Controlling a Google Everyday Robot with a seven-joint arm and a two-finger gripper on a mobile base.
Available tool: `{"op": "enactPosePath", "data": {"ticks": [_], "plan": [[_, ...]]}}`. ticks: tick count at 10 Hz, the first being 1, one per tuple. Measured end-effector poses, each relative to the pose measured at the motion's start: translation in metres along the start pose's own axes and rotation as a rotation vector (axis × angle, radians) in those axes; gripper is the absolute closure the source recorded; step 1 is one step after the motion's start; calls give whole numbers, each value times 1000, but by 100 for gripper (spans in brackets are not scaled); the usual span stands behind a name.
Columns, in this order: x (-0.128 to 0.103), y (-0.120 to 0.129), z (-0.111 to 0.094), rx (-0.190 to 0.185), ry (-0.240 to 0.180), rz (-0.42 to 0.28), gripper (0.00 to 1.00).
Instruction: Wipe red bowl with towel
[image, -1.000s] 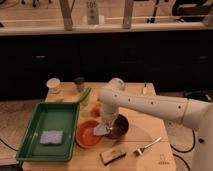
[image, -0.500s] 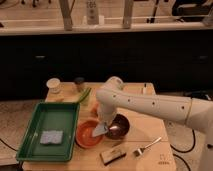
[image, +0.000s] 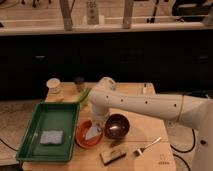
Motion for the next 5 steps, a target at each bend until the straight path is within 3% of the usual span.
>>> {"op": "enactPosePath", "data": {"ticks": [5], "plan": [[-9, -2, 24, 2, -19, 1, 100]]}}
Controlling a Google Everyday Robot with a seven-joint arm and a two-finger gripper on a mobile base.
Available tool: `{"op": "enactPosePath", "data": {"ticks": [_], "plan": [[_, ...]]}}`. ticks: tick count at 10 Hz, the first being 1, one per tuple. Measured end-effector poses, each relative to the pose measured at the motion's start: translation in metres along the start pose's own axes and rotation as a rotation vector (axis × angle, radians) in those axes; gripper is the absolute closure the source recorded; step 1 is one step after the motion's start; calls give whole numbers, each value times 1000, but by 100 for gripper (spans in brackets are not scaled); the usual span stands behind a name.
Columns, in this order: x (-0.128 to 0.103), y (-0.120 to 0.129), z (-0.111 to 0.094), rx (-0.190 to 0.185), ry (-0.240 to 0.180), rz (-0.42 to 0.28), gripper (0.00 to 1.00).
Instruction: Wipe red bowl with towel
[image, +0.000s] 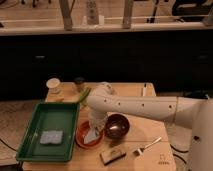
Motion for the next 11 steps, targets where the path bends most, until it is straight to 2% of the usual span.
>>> {"op": "enactPosePath", "data": {"ticks": [3, 6, 8, 10, 11], "plan": [[8, 3, 19, -19, 3, 19, 100], [29, 2, 24, -20, 21, 28, 100], [31, -13, 16, 0, 36, -18, 100], [17, -35, 11, 18, 39, -84, 100], [11, -36, 9, 19, 41, -100, 100]]}}
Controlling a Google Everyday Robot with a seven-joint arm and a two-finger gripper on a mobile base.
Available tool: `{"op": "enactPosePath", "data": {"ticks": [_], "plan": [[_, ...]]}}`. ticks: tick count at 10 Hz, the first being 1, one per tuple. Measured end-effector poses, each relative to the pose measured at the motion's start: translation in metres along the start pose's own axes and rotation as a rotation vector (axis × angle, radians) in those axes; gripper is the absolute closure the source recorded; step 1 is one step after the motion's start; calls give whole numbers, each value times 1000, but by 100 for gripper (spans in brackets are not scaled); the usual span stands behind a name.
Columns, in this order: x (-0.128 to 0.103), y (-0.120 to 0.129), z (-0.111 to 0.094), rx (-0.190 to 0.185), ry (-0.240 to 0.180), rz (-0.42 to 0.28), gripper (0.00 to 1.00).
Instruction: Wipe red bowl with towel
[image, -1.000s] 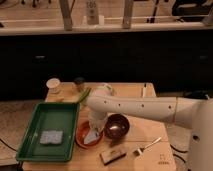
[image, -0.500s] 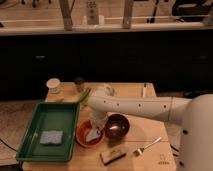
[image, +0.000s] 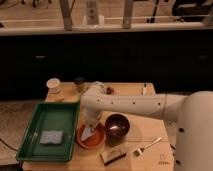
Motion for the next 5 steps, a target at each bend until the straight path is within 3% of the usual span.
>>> {"op": "enactPosePath", "data": {"ticks": [3, 5], "plan": [[-34, 9, -3, -27, -9, -29, 100], [-38, 25, -5, -46, -5, -8, 100]]}}
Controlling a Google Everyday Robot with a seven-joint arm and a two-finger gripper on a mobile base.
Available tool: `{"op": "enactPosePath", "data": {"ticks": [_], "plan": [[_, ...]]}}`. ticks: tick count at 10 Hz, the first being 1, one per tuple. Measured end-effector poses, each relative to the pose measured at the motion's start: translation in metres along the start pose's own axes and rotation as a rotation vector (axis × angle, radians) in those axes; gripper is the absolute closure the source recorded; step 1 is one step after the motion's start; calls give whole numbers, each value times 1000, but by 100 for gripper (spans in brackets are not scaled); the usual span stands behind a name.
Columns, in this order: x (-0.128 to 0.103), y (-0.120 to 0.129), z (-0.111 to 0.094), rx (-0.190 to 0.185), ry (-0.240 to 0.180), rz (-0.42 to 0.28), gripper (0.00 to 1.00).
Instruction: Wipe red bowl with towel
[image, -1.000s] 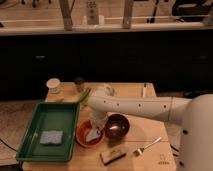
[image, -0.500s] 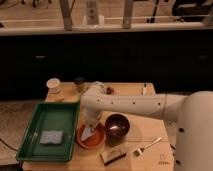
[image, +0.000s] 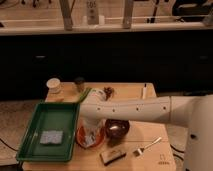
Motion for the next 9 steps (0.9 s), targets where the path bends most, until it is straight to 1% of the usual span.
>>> {"op": "enactPosePath", "data": {"ticks": [1, 3, 4, 5, 7, 8, 9], "plan": [[6, 14, 0, -24, 4, 22, 100], [22, 19, -1, -46, 18, 40, 100], [37, 18, 0, -57, 27, 41, 100], [45, 15, 0, -63, 34, 35, 100], [53, 6, -2, -63, 44, 19, 100], [55, -1, -7, -57, 54, -1, 100], [51, -11, -11, -38, 57, -28, 100]]}}
